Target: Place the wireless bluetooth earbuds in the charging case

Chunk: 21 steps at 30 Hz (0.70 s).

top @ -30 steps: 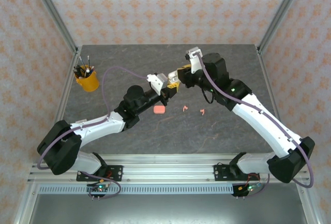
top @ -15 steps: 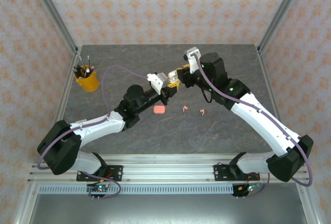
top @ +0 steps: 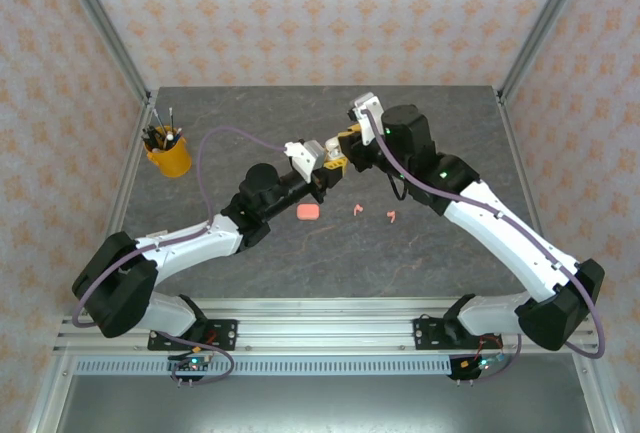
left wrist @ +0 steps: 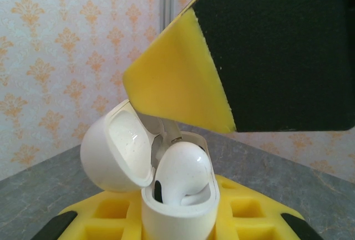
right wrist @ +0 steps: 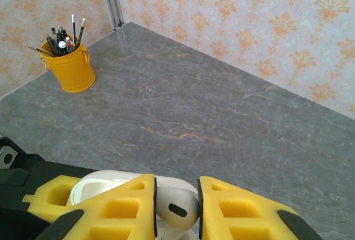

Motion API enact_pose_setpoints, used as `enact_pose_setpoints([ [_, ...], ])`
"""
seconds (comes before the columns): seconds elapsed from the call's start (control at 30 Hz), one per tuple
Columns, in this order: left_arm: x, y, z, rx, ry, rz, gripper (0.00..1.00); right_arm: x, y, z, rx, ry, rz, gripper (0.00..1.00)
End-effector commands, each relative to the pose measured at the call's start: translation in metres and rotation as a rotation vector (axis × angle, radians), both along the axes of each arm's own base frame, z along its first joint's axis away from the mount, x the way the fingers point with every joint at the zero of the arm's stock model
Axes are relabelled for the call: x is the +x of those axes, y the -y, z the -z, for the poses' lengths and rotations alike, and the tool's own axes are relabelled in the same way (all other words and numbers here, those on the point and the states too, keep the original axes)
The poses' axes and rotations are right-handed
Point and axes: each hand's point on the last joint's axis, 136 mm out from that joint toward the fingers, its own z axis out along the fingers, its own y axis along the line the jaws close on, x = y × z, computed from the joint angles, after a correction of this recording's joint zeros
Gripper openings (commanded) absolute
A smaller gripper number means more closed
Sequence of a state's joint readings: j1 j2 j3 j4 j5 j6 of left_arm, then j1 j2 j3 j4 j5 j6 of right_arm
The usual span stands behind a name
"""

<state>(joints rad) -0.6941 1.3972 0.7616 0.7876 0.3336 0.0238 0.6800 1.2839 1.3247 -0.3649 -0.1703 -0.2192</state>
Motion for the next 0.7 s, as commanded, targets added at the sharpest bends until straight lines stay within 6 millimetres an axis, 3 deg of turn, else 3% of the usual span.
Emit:
enact_pose_setpoints([
  [0.0, -0.0003, 0.0067, -0.0206, -0.033, 0.035, 0.023, 0.00, 0.0003, 0.0067, -0.0085, -0.011, 0.061, 0.024, 0.21],
  [0.67, -0.0001, 0.0070, -0.0210, -0.037, 0.029, 0.024, 0.00, 0.0027, 0.0106, -0.0063, -0.016, 0.085, 0.045, 0.19],
])
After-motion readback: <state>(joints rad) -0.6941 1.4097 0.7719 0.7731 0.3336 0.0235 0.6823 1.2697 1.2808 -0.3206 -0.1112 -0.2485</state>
